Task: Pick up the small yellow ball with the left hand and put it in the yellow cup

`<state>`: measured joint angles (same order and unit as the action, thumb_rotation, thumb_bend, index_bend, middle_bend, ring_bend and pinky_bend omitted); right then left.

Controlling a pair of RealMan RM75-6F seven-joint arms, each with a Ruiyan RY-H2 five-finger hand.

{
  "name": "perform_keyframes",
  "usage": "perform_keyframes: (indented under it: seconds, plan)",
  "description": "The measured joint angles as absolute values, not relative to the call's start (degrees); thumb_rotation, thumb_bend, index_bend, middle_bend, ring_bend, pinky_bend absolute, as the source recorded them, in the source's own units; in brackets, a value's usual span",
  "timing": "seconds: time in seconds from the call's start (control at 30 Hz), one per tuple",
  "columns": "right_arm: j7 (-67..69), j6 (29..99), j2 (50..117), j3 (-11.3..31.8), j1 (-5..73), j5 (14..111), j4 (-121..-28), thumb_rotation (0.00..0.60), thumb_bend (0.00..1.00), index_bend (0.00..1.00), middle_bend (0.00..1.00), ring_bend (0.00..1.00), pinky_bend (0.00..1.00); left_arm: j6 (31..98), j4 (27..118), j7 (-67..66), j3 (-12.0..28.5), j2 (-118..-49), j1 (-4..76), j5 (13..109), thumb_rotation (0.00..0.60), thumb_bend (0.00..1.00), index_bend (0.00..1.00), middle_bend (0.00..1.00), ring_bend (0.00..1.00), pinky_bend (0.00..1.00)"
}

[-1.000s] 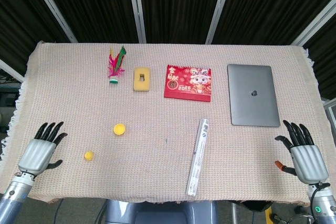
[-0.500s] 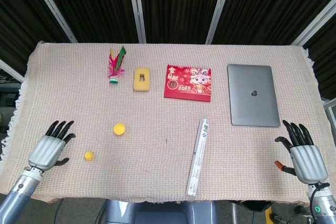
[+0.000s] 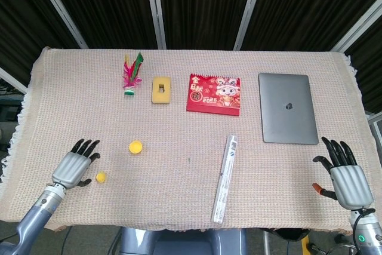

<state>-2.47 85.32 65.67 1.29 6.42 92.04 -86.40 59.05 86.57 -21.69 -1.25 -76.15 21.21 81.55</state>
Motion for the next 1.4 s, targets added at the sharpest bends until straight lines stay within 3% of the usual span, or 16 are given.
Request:
perform_keyframes:
  seconds: [0.5,1.4]
  plan:
    - [-2.28,85.28,65.68,1.30,6.43,91.98,-86.41,0.600,0.00,0.37,0.00,0.00,0.00,59.30,91.27,-21.74,-2.79,-75.26,21.78,82.39,0.600,0.23,0.34,0.00,0.00,0.00]
    - [-2.15,85.26,65.68,1.33,6.42,91.89,-86.47,0.600,0.00,0.37,0.00,0.00,0.00,57.73,88.08,-24.05,-3.64,-76.81,22.03,78.33,0.600,0.25,0.39,0.00,0.00,0.01]
